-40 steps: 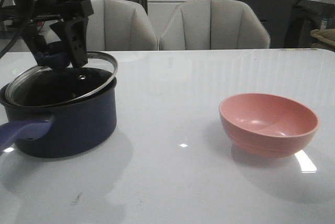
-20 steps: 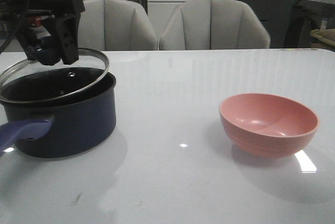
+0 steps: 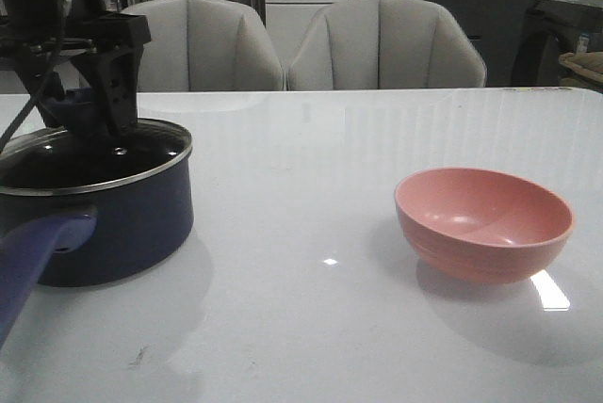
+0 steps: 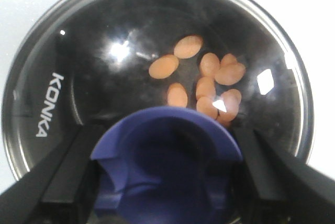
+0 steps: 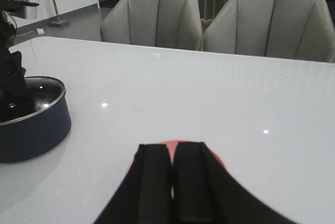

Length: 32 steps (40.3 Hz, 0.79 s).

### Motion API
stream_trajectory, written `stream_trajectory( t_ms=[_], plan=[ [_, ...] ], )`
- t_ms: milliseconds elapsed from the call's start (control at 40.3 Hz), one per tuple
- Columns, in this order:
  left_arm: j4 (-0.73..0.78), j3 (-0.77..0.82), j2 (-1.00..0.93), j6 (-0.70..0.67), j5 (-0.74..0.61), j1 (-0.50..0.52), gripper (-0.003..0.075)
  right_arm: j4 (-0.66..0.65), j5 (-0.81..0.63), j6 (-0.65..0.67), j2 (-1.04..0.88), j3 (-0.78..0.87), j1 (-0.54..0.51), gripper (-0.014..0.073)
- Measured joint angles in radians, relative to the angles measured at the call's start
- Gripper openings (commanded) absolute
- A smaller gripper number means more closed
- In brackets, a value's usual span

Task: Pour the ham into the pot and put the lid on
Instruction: 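Lower the lid onto the saucepan and open the left gripper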

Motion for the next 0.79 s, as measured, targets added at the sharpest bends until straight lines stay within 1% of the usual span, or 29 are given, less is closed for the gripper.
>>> stream_trajectory(
  t_ms=[50,124,397,646,795],
  plan=[
    [0.000,0.000,0.000,0.000,0.002,0.000,0.0627,0.000,0.000,0.000,0.000,0.000,0.000,0.0157],
    [0.000,0.000,0.000,0.000,0.004,0.000,0.0651,0.000,0.000,0.000,0.000,0.000,0.000,0.0157],
    [0.000,-0.019,-0.032,0.000,0.007,0.000,0.0649,0.000,0.000,0.000,0.000,0.000,0.000,0.0157],
    [0.012,-0.025,-0.224,0.000,0.015,0.000,0.0648,0.000,0.000,0.000,0.000,0.000,0.000,0.0157],
    [0.033,0.012,-0.355,0.000,0.018,0.000,0.0648,0.000,0.000,0.000,0.000,0.000,0.000,0.0157]
  ],
)
